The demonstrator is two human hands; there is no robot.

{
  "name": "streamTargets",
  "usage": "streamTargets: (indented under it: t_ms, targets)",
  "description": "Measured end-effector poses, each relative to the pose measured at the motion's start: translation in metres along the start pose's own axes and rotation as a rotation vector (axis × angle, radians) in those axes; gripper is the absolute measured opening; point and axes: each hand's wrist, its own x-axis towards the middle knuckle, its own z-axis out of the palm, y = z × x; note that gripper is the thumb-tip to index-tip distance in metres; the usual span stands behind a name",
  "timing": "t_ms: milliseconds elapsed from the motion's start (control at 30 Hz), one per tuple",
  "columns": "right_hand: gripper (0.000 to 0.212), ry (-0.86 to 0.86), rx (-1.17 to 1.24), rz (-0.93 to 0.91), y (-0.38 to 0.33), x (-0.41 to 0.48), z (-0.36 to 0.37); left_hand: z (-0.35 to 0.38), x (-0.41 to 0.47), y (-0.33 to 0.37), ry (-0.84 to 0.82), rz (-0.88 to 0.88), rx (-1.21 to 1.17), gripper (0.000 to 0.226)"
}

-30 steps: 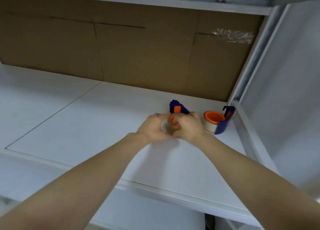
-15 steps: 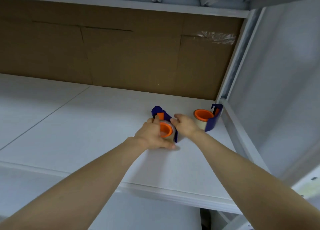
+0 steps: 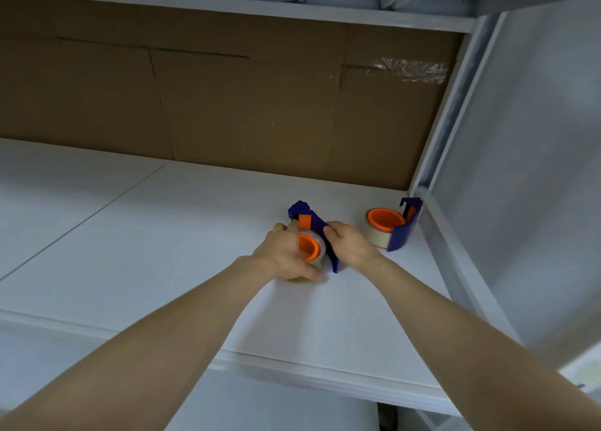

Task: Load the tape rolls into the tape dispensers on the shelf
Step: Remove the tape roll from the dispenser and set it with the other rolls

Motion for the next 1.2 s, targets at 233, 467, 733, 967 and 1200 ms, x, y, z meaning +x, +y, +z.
streamTargets:
  t_ms: [233, 467, 733, 967, 1200]
  targets:
    - [0.036, 0.065, -0.176, -0.005, 0.003, 0.005, 0.001, -0.012, 0.006, 0.000, 0.038, -0.038, -0.159, 0.090]
    - [0.035, 0.027, -0.280, -0.018, 0.000, 0.003, -0.003, -0.044, 0.001, 0.009, 0.052, -0.016, -0.259, 0.063]
    - [0.036, 0.133, 0.710, 0.028, -0.057, 0.008, -0.031, -0.086, -0.008, 0.003, 0.310, 0.033, -0.301, 0.132]
    - [0.012, -0.109, 0.897, 0.048, -0.120, 0.032, 0.008, -0.115, -0.037, -0.042, 0.368, -0.020, -0.268, 0.138]
    - [0.019, -0.333, 1.139, 0.010, -0.215, 0.052, 0.090, -0.168, -0.102, -0.156, 0.389, -0.268, -0.039, 0.125]
